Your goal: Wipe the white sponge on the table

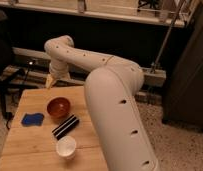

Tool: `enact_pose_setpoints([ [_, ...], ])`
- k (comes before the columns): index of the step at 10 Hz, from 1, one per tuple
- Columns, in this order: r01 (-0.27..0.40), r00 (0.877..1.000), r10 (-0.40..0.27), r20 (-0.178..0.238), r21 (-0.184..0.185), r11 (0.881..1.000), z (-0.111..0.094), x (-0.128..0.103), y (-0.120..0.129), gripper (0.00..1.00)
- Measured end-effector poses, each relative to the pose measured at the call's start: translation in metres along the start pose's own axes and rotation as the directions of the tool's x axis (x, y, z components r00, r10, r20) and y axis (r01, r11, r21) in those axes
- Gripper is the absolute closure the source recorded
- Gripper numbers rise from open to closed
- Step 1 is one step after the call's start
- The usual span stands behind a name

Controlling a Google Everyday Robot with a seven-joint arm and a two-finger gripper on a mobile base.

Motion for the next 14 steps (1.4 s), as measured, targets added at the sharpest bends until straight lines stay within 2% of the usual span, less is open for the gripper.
enact_pose_setpoints([
  [1, 0.058, 0.998, -0.058, 0.009, -0.004, 0.998, 0.008, -0.007, 0.013, 0.2],
  [2, 0.131, 0.991, -0.131, 0.017, -0.014, 0.991, 0.019, -0.015, 0.033, 0.2],
  [3, 0.207, 0.978, -0.206, 0.024, -0.033, 0.978, 0.033, -0.02, 0.057, 0.2],
  [4, 0.248, 0.969, -0.247, 0.022, -0.046, 0.968, 0.043, -0.021, 0.07, 0.2],
  [5, 0.296, 0.955, -0.295, 0.022, -0.068, 0.953, 0.054, -0.02, 0.087, 0.2],
  [7, 0.39, 0.921, -0.39, 0.024, -0.103, 0.915, 0.07, -0.02, 0.124, 0.2],
  [9, 0.456, 0.89, -0.456, 0.021, -0.11, 0.883, 0.078, -0.019, 0.146, 0.2],
  [11, 0.508, 0.86, -0.51, 0.007, -0.099, 0.855, 0.086, -0.016, 0.164, 0.2],
  [14, 0.553, 0.831, -0.556, -0.022, -0.086, 0.829, 0.106, -0.006, 0.176, 0.2],
])
